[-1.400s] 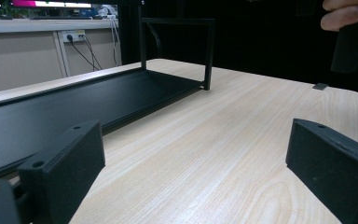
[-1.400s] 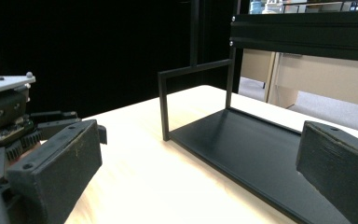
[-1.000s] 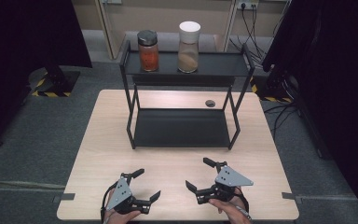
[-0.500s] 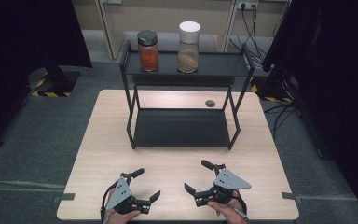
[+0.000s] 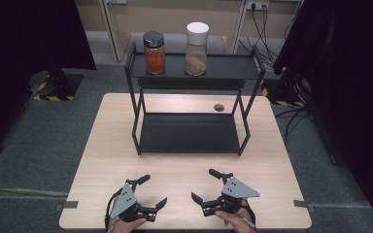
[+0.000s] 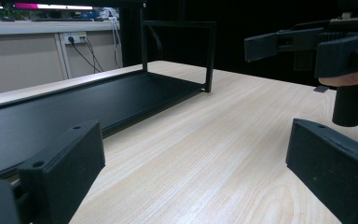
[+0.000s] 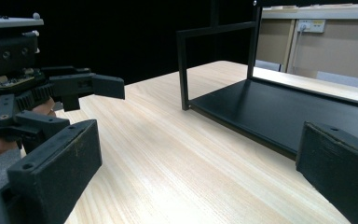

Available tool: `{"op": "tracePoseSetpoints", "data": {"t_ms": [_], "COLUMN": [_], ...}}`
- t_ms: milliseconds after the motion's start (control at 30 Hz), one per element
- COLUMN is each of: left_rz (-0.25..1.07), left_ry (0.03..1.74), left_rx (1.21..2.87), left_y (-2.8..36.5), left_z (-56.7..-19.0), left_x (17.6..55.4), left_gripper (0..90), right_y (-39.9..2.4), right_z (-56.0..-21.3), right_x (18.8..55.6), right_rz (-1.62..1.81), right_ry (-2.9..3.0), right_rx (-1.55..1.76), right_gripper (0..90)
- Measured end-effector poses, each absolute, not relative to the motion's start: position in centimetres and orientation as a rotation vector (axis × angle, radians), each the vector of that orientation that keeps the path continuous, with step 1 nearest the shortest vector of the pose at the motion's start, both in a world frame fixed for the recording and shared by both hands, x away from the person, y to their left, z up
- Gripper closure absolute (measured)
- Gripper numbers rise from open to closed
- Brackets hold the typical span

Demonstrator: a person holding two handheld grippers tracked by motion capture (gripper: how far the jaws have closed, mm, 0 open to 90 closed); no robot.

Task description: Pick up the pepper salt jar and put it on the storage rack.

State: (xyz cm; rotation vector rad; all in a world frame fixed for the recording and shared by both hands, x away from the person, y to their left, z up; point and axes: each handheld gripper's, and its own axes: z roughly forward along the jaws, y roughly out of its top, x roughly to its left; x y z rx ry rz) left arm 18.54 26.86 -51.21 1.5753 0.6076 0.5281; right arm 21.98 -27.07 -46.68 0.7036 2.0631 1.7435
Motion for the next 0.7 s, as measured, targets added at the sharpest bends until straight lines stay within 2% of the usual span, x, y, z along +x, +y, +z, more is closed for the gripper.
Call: {"op": "tracePoseSetpoints", "data": {"t_ms": [700], "left_rz": [0.528], "left_ry": [0.610], "left_rx": [1.566], "left_y": [27.01], "left_z": [-51.24], "left_x": [18.44], "left_gripper": [3.8], "right_y": [-26.96], "right_z": [-47.19], "right_x": [22.18], "right_rz": [1.743], "right_ry": [2.075], "right_rx": [0.723], "right_gripper": [0.4]}}
